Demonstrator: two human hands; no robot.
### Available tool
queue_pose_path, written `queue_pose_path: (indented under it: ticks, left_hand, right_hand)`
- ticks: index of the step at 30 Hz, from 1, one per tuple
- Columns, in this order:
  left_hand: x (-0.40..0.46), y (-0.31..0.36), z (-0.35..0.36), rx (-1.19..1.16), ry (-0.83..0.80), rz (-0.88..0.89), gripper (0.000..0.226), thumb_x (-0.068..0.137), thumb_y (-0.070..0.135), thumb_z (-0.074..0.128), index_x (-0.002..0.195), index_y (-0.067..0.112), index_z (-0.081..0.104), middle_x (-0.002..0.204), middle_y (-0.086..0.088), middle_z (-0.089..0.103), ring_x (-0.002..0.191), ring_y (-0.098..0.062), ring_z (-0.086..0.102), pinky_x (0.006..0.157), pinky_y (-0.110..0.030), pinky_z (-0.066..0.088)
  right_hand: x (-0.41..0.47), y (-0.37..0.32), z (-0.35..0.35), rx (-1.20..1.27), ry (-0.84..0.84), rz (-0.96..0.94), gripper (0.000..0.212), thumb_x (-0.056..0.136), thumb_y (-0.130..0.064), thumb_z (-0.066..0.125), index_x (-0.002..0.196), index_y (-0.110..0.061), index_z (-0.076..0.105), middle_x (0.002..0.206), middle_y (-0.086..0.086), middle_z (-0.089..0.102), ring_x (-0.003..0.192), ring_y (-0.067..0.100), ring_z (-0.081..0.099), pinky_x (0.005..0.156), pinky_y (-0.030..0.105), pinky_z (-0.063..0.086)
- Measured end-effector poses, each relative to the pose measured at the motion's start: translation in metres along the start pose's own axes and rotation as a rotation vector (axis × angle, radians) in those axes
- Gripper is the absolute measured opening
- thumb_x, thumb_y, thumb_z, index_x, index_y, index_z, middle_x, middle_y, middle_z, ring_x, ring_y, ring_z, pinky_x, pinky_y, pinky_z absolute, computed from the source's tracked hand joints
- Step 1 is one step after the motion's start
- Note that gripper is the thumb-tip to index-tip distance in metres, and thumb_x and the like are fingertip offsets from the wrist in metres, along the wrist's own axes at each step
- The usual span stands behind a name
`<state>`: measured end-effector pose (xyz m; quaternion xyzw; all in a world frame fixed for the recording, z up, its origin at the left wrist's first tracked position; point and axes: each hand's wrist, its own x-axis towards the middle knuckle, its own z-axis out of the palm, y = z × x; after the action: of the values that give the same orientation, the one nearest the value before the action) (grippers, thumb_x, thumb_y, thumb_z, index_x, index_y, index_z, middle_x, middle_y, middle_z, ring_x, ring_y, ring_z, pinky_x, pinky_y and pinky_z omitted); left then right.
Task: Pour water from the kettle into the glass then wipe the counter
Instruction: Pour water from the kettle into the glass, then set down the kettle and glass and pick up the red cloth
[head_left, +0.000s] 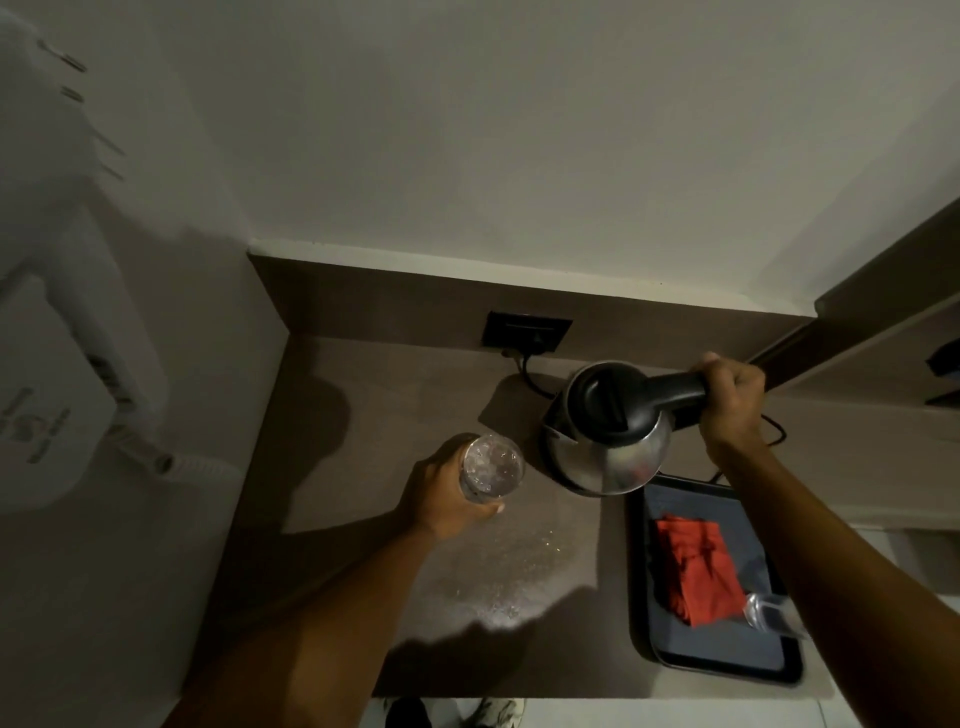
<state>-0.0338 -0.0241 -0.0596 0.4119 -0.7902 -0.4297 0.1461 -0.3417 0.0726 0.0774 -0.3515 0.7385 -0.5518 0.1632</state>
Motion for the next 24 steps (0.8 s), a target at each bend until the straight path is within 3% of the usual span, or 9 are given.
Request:
queue_pose_path:
  ticks: [4, 8, 12, 15, 18, 21, 24]
  left_hand:
    - [0.002, -0.001, 0.002, 0.013, 0.002, 0.004, 0.098, 0.049, 0.055, 0.088, 0.135, 0.027, 0.051, 0.128, 0.005, 0.066, 0.117, -0.014, 0.063, 0.096, -0.032, 0.056]
    - [0.003, 0.002, 0.001, -0.003, -0.008, -0.023, 0.096, 0.049, 0.051, 0.088, 0.134, 0.031, 0.050, 0.128, 0.007, 0.065, 0.117, -0.013, 0.062, 0.097, -0.035, 0.055]
    - [0.004, 0.003, 0.002, -0.003, -0.019, -0.041, 0.095, 0.052, 0.044, 0.092, 0.136, 0.029, 0.050, 0.130, 0.006, 0.065, 0.120, -0.014, 0.061, 0.098, -0.037, 0.055]
    - [0.005, 0.003, 0.004, 0.001, -0.022, -0.056, 0.095, 0.052, 0.042, 0.093, 0.136, 0.026, 0.051, 0.130, 0.004, 0.065, 0.121, -0.014, 0.061, 0.098, -0.038, 0.055]
    - [0.005, 0.005, 0.004, -0.006, -0.019, -0.052, 0.094, 0.051, 0.044, 0.092, 0.134, 0.027, 0.051, 0.128, 0.005, 0.066, 0.119, -0.014, 0.062, 0.096, -0.038, 0.056]
    - [0.004, 0.005, 0.003, -0.006, -0.028, -0.060, 0.095, 0.050, 0.046, 0.092, 0.134, 0.028, 0.052, 0.126, 0.005, 0.067, 0.117, -0.015, 0.063, 0.095, -0.038, 0.057]
    - [0.003, 0.008, 0.004, -0.013, -0.022, -0.070, 0.094, 0.048, 0.052, 0.088, 0.132, 0.032, 0.052, 0.125, 0.006, 0.067, 0.115, -0.015, 0.064, 0.094, -0.036, 0.057]
  right_hand:
    - [0.006, 0.024, -0.002, 0.097, 0.075, 0.112, 0.037, 0.089, -0.018, 0.043, 0.053, -0.016, 0.045, 0.039, -0.017, 0.047, 0.040, -0.002, 0.037, 0.043, 0.017, 0.030]
    - [0.011, 0.047, -0.011, 0.255, 0.210, 0.307, 0.034, 0.083, -0.023, 0.046, 0.051, -0.023, 0.058, 0.041, -0.020, 0.054, 0.045, -0.005, 0.049, 0.053, 0.016, 0.040]
    - [0.013, 0.057, -0.013, 0.271, 0.169, 0.371, 0.046, 0.082, -0.028, 0.043, 0.045, -0.033, 0.070, 0.045, -0.021, 0.061, 0.048, -0.007, 0.057, 0.051, 0.008, 0.045]
    - [0.010, 0.072, -0.013, 0.291, 0.200, 0.417, 0.043, 0.083, -0.028, 0.043, 0.049, -0.029, 0.071, 0.048, -0.017, 0.063, 0.048, -0.008, 0.059, 0.053, 0.011, 0.048]
    - [0.012, 0.079, -0.015, 0.216, 0.213, 0.428, 0.031, 0.085, -0.029, 0.043, 0.060, -0.023, 0.062, 0.064, -0.006, 0.060, 0.048, -0.009, 0.060, 0.062, 0.025, 0.045]
    - [0.011, 0.073, -0.019, 0.068, 0.155, 0.358, 0.031, 0.084, -0.035, 0.039, 0.062, -0.024, 0.058, 0.069, -0.002, 0.056, 0.052, -0.008, 0.057, 0.063, 0.029, 0.042]
    - [0.000, 0.063, -0.019, -0.060, 0.146, 0.241, 0.042, 0.098, -0.042, 0.031, 0.089, -0.017, 0.063, 0.089, 0.005, 0.063, 0.082, 0.007, 0.062, 0.076, 0.031, 0.049]
